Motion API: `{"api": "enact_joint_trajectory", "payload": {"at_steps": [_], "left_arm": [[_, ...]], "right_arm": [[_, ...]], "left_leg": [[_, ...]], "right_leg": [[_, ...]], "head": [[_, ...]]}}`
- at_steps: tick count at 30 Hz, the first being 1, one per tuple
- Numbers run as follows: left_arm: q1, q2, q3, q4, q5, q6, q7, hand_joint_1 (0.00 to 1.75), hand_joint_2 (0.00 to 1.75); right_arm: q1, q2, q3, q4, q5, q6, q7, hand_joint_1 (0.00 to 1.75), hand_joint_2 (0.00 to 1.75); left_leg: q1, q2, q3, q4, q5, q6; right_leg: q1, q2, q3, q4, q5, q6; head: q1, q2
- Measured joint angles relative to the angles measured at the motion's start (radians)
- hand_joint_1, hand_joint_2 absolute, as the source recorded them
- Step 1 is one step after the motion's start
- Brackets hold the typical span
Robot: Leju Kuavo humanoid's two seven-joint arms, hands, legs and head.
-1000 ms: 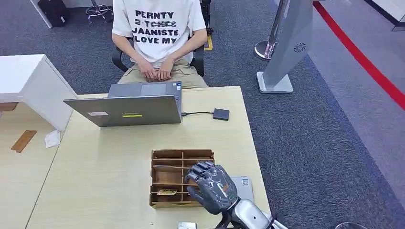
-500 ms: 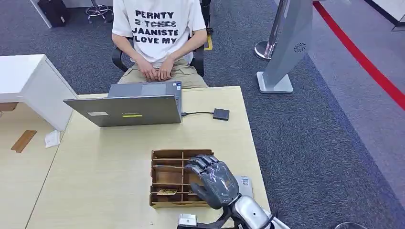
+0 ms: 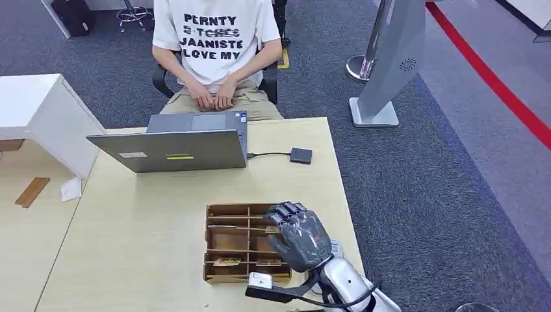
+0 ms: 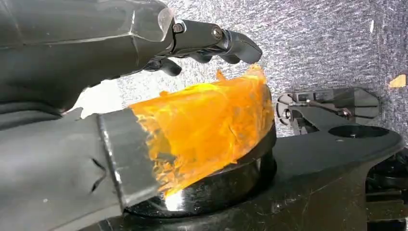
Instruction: Pass the card to the sensor for recognition and then transmit it.
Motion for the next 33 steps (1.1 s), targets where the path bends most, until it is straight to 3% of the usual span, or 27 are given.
{"api": "enact_joint_trajectory", "payload": {"at_steps": [33], "left_arm": [[0.0, 0.0, 0.0, 0.0, 0.009, -0.002, 0.0, 0.0, 0.0]], "right_arm": [[0.025, 0.008, -0.053, 0.038, 0.019, 0.018, 0.004, 0.99, 1.75]], "left_leg": [[0.0, 0.0, 0.0, 0.0, 0.0, 0.0]], "right_leg": [[0.0, 0.0, 0.0, 0.0, 0.0, 0.0]], "head": [[0.0, 0.0]]}}
